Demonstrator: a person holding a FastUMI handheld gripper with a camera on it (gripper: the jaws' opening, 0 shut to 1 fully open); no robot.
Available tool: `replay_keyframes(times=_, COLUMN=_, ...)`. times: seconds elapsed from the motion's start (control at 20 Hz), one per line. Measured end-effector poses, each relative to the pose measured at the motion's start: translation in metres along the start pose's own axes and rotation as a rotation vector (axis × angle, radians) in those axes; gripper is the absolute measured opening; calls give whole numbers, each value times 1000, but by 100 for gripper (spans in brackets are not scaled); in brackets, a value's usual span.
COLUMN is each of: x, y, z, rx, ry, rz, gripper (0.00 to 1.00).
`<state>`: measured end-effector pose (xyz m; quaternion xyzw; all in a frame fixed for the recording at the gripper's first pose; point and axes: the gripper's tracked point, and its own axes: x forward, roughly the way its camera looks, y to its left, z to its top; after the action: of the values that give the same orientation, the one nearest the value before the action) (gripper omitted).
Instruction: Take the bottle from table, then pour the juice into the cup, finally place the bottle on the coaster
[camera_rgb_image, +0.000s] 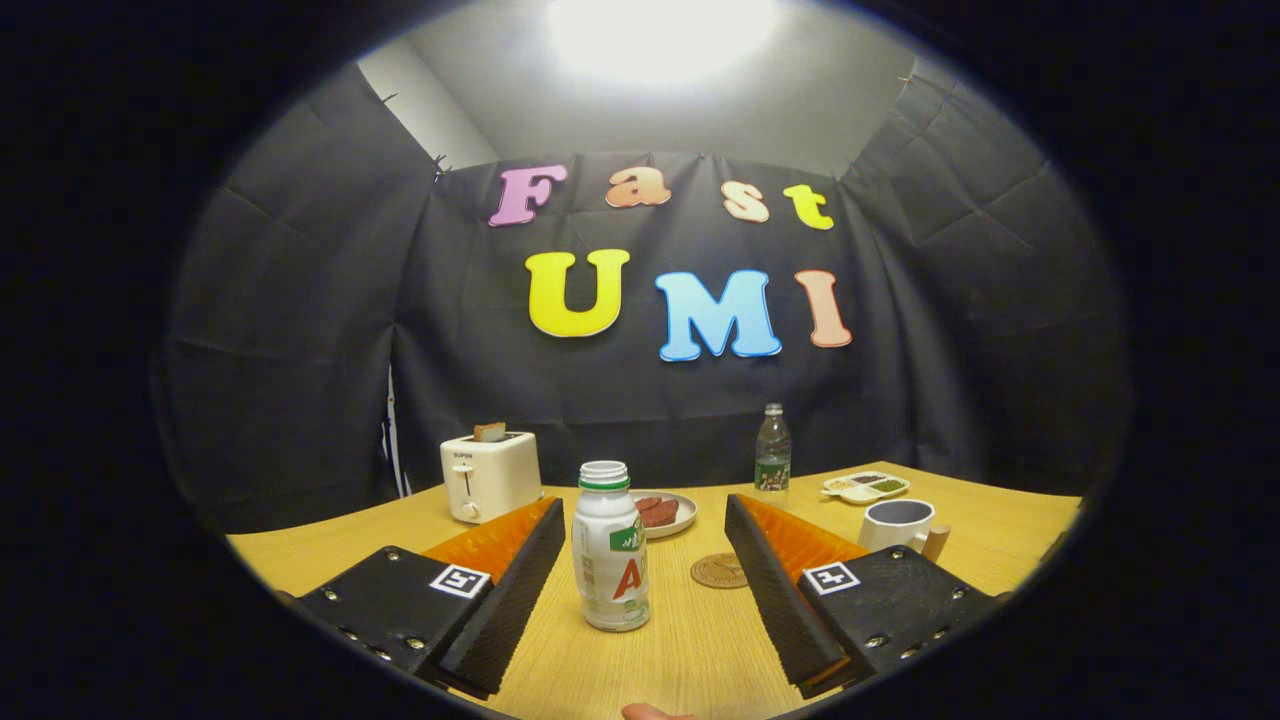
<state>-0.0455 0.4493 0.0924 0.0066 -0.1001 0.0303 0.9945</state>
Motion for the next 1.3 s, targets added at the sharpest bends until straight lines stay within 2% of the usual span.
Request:
replay_keyframes(times=0.15, x=14, y=14, z=-6, rx=-37, ry=-7, rz=17, gripper=98)
replay_keyframes(times=0.3, x=30, y=9, z=-19, rx=-71, ry=41, rz=-54, gripper=97)
replay_keyframes(times=0.65, x=71, y=16, z=-61, rx=-2, ry=126, rz=-83, gripper=98)
replay_keyframes(times=1.0, x=98, y=17, z=-96, rx=-5, ry=236, rz=-87, gripper=97)
replay_keyframes(times=1.2, x=103, y=19, z=-107, rx=-16, ry=263, rz=-85, gripper=93)
replay_keyframes(times=1.25, x=106, y=20, z=-110, rx=-18, ry=269, rz=-85, gripper=86)
replay_keyframes(times=1.3, x=108, y=20, z=-110, rx=-28, ry=275, rz=-91, gripper=84)
